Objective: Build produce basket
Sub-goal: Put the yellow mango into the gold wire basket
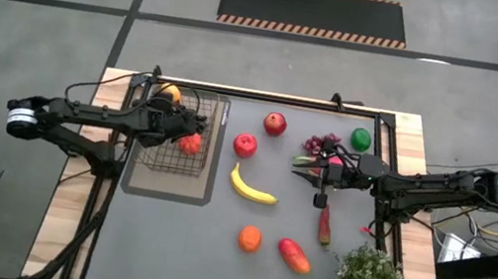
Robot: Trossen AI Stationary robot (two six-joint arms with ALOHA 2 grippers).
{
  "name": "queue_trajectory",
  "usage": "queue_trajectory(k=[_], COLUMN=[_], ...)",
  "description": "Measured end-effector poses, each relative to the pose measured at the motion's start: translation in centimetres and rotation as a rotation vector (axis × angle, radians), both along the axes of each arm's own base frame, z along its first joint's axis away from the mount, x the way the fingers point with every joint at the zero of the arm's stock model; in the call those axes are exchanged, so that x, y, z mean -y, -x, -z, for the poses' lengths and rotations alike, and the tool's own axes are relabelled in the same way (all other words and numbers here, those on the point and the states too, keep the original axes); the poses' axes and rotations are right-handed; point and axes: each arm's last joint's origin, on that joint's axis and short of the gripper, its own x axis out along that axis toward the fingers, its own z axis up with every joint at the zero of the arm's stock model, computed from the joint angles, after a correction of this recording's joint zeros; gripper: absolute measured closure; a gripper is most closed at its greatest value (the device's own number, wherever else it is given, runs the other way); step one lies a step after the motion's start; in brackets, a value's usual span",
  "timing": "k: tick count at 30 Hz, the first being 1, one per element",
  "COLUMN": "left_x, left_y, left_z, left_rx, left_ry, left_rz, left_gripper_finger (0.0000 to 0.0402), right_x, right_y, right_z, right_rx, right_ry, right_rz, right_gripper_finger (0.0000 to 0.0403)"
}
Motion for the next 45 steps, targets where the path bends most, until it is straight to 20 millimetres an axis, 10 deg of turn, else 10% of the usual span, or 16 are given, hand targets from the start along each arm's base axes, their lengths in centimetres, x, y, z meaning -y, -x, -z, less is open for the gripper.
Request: queue_trajectory(k=[22, 36, 45], left_x=[-0.1, 0.5, 0.3], left_y=[-0.1, -1.5, -1.9], left_z=[-0.2, -5.4, -3.1], left_rx=[0.007, -0.074, -0.178], left_ry=[-0.009, 0.138, 0.356], left_rz=[0.004, 0.445, 0.559], left_gripper_finger=[0.0137, 0.0138, 0.0254], right_x=[0.0, 0.0, 0.0], right_y=[0.0, 0.0, 0.0], right_z=[0.0, 0.0, 0.0], right_rx=[-0.002, -0.003, -0.003], right_ry=[-0.001, -0.002, -0.008], right_rz=[0.000, 0.000, 0.000], right_gripper_finger=[0.0346, 0.0346, 0.0346])
